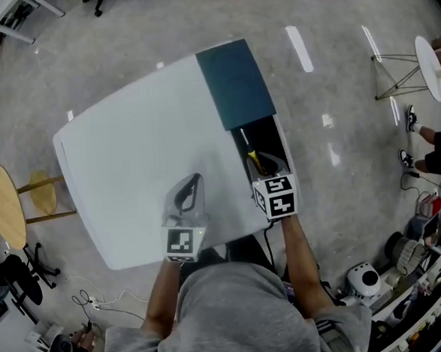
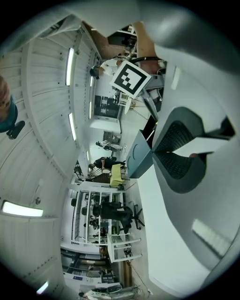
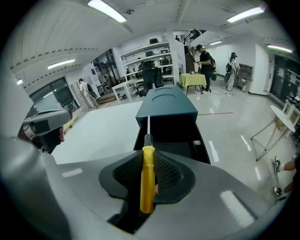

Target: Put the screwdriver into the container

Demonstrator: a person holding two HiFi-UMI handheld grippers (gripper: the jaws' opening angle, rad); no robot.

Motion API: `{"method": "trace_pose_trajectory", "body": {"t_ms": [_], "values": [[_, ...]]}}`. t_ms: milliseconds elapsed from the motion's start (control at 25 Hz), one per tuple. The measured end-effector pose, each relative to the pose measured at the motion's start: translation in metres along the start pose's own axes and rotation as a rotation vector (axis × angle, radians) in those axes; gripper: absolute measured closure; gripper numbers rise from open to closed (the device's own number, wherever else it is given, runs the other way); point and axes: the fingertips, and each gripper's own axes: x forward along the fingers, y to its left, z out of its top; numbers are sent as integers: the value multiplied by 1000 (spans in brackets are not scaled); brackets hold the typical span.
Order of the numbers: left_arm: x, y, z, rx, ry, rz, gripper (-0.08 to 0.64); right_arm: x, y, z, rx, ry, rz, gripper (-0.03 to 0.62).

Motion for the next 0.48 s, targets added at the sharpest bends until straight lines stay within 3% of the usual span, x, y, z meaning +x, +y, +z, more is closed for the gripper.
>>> {"method": "trace_pose_trajectory", "body": {"t_ms": [480], "values": [[9,12,-12,-32,30,33,548,38,-4,-10,-4,90,14,512]]}}
